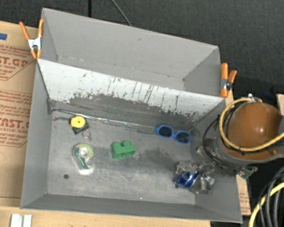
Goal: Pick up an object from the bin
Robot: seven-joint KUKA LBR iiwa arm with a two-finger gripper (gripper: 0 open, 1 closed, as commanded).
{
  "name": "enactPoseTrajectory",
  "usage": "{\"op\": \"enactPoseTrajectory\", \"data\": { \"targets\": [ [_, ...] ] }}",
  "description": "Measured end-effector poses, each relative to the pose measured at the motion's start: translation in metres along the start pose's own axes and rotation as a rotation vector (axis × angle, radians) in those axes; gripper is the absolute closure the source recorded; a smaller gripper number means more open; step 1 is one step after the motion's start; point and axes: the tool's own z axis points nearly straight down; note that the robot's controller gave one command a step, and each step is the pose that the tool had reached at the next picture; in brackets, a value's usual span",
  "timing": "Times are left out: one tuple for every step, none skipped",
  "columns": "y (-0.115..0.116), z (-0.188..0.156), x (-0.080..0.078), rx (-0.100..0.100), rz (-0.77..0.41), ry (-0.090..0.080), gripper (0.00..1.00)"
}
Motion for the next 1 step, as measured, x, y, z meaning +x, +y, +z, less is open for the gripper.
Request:
{"op": "enactPoseTrajectory", "data": {
  "targets": [
    [0.0062,-0.1795,-0.0095,0.017,-0.015,0.004,1.00]
  ]
}}
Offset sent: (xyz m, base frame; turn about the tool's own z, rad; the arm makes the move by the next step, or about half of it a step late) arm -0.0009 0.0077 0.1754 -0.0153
